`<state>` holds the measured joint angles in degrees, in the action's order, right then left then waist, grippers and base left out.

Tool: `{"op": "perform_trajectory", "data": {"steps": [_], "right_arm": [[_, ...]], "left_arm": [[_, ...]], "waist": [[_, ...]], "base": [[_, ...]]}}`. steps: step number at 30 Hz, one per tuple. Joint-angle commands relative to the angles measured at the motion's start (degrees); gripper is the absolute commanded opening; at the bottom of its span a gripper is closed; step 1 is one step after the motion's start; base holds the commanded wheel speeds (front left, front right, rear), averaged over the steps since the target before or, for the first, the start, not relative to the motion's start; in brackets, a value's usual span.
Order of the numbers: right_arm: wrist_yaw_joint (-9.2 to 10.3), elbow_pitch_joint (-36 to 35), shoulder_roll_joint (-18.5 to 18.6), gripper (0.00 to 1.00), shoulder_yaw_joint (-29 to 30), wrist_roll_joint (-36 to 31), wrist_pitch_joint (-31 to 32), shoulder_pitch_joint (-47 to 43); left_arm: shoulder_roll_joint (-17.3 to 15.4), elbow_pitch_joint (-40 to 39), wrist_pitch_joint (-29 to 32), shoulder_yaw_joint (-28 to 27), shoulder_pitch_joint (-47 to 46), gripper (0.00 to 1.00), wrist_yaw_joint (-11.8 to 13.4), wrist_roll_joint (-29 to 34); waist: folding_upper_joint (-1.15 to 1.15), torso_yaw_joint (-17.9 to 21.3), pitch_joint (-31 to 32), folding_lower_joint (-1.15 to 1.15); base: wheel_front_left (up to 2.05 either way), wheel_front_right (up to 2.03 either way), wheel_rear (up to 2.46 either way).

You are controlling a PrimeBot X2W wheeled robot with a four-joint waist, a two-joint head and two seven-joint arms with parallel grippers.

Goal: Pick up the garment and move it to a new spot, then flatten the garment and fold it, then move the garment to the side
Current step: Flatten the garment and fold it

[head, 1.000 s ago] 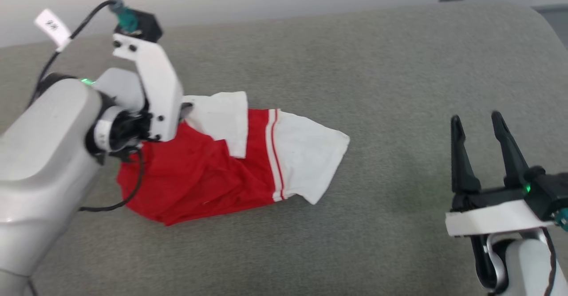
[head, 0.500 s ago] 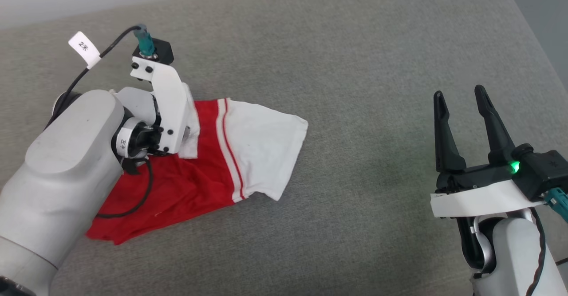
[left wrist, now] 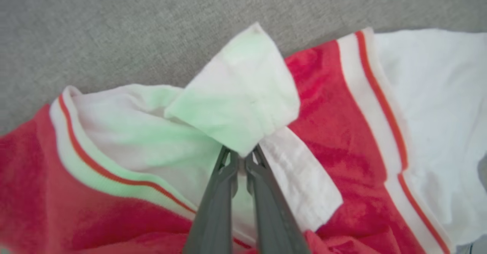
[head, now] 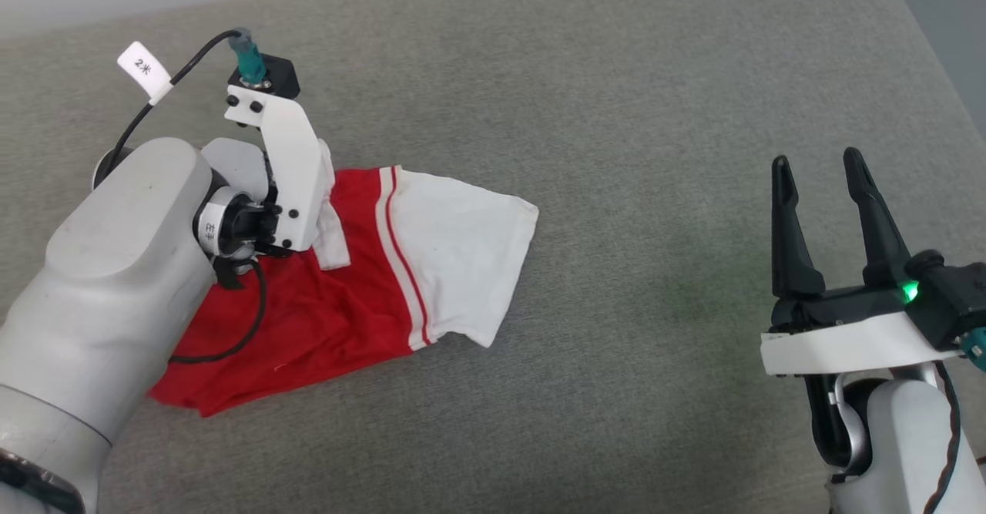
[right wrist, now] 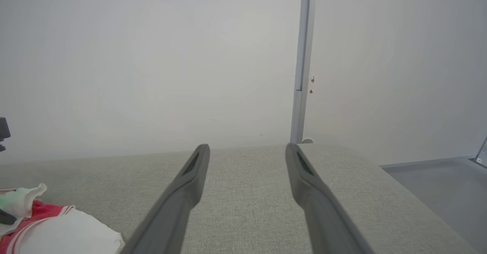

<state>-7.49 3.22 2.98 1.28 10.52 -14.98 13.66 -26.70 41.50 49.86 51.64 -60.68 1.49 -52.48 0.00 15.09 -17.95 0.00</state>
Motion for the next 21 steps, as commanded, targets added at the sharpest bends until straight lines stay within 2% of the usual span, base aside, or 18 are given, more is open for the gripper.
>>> {"op": "perform_trajectory", "data": {"steps": [1, 8, 13, 18, 19, 21], "right_arm": [[0.00, 0.0, -0.1, 1.00, 0.2, -0.4, -0.3, -0.3], [0.01, 0.1, -0.1, 1.00, 1.2, -0.9, -0.3, -1.2], [0.00, 0.0, -0.1, 1.00, 1.9, -1.3, -0.3, -1.8], [0.01, -0.2, -0.1, 1.00, 3.1, -1.5, -0.3, -2.3], [0.00, -0.2, -0.1, 1.00, 3.1, -1.6, -0.3, -2.1], [0.00, -0.1, -0.1, 1.00, 3.0, -1.7, -0.3, -1.8]], "left_arm": [[0.0, -0.8, -0.3, -0.2, -0.6, 0.00, -0.3, -0.3], [-1.4, -5.5, -1.1, -2.2, -0.1, 0.00, 0.8, -2.0], [-4.7, -12.1, -2.1, -4.8, 1.8, 0.00, 2.9, -3.5], [-8.0, -17.4, -2.5, -4.9, 5.1, 0.00, 4.1, -3.6], [-8.1, -17.8, -2.6, -4.8, 5.8, 0.10, 4.3, -3.7], [-8.1, -17.8, -2.4, -4.6, 7.3, 0.00, 4.8, -4.2]], "waist": [[0.00, -0.8, 0.5, 0.00], [0.00, -2.7, 1.6, 0.00], [0.00, -4.4, 2.5, 0.00], [0.00, -6.4, 2.7, 0.00], [0.00, -6.7, 2.7, 0.00], [0.00, -7.1, 2.5, 0.00]], "base": [[0.00, 0.00, 0.00], [0.00, 0.00, 0.00], [0.00, 0.00, 0.00], [0.00, 0.00, 0.00], [0.00, 0.00, 0.00], [0.00, 0.00, 0.00]]}}
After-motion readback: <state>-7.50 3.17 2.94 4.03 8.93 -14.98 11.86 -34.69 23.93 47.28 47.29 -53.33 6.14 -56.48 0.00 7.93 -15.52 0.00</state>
